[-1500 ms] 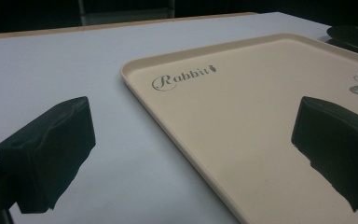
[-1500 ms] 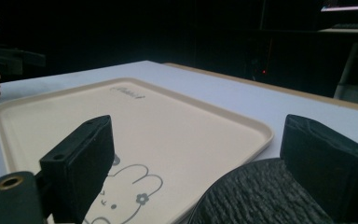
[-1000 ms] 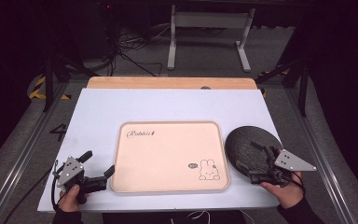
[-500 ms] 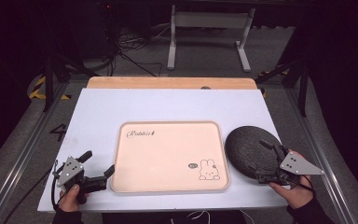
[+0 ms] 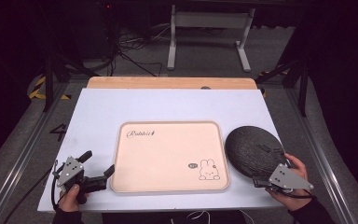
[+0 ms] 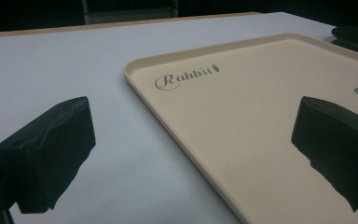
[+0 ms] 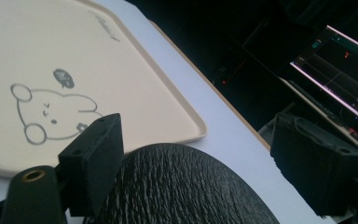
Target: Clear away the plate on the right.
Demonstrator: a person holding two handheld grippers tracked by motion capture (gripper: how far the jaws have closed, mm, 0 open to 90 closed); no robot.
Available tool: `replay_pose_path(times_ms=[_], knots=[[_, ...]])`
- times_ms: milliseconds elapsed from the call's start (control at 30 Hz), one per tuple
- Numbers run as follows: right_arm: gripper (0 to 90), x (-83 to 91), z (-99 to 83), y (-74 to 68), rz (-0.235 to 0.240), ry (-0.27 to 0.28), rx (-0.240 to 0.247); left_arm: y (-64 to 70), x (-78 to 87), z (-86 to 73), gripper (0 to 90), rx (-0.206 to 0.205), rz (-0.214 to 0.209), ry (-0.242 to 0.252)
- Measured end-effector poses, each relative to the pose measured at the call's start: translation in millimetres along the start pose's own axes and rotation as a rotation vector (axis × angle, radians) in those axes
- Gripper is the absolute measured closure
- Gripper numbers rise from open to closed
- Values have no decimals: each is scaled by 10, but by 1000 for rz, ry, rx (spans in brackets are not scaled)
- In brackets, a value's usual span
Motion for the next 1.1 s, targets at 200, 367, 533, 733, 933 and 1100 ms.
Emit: replay_pose_path(times_ms=[200, 367, 533, 733, 933, 1100], knots=[[181, -20, -50, -83, -13, -29, 119, -2, 0, 0, 4, 1, 1, 0], [182, -30, -84, -144, -27, -58, 211, -7, 3, 0, 5, 11, 2, 3], [184, -31, -102, -217, -42, -82, 300, -9, 3, 0, 5, 13, 2, 3], [194, -25, -116, -309, -52, -98, 370, -10, 4, 0, 4, 14, 3, 4], [197, -26, -148, -380, -55, -104, 407, -14, 7, 0, 4, 14, 3, 4], [199, -19, -148, -389, -65, -103, 441, -14, 8, 0, 5, 14, 3, 5]])
Point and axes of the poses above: each handheld gripper's, and its own axes: x roughly backward along the jaws, z roughly out of its top, y roughly to its right, the point moved 5 cm from there along -x, roughly forward along the jaws, and after that the axes turned 1 degree about -x, right-handed, at the moved point
